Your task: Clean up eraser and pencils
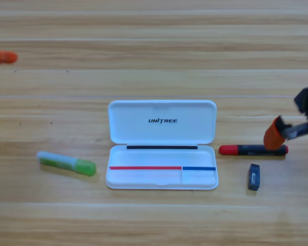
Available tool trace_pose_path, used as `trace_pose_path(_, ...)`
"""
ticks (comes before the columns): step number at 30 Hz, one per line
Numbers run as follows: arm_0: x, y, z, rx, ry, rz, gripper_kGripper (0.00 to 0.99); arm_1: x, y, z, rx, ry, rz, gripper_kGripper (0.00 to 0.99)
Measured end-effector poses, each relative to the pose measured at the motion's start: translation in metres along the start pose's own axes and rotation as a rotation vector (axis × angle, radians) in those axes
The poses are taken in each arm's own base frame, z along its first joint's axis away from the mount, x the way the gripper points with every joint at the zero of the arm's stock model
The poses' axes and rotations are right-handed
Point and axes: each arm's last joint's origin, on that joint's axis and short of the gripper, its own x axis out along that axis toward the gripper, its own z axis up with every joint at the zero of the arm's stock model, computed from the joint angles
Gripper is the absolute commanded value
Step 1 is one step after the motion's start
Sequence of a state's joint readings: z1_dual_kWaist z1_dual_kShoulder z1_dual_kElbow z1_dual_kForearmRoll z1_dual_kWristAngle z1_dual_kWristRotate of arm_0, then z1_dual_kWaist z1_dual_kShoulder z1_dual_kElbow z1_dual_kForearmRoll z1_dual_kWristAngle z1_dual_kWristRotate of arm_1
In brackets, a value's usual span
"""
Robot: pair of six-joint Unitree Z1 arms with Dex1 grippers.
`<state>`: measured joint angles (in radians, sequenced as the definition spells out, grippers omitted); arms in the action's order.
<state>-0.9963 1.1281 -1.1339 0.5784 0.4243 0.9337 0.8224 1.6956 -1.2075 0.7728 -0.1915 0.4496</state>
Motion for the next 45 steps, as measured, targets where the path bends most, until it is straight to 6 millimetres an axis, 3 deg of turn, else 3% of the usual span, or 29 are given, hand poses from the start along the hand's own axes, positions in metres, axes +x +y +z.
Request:
trace_pose_path(5, 0.015, 0.01, -0.008, 0.031, 0.088, -0.018, 0.936, 0.041, 0.011, 0.006, 0.075, 0.097, -0.04, 0.99)
trace_pose_path(11, 0.068, 0.014, -0.011, -0.01, 0.12, -0.328, 0.934, 0.071, 0.023, 0.014, 0.133, 0.105, 0.008, 0.973)
trace_pose_path(17, 0.121, 0.001, -0.025, -0.023, 0.21, -0.556, 0.936, 0.078, 0.025, 0.015, 0.225, 0.123, 0.052, 0.919)
trace_pose_path(25, 0.158, -0.009, -0.032, -0.025, 0.253, -0.7, 0.936, 0.095, 0.027, 0.01, 0.276, 0.193, 0.053, 0.811)
trace_pose_path(29, 0.174, -0.014, -0.038, -0.022, 0.265, -0.777, 0.959, 0.098, 0.025, 0.005, 0.293, 0.211, 0.044, 0.807)
trace_pose_path(31, 0.185, -0.014, -0.041, -0.024, 0.265, -0.805, 0.974, 0.1, 0.024, 0.005, 0.303, 0.216, 0.039, 0.681)
trace_pose_path(37, 0.21, -0.02, -0.056, -0.052, 0.296, -0.868, 0.99, 0.106, 0.023, 0.005, 0.319, 0.222, 0.033, 0.176)
trace_pose_path(40, 0.224, -0.025, -0.062, -0.064, 0.311, -0.905, 0.99, 0.107, 0.022, 0.006, 0.323, 0.224, 0.04, 0.015)
trace_pose_path(45, 0.245, -0.037, -0.07, -0.066, 0.322, -0.969, 0.989, 0.108, 0.022, 0.007, 0.299, 0.231, 0.055, 0.0)
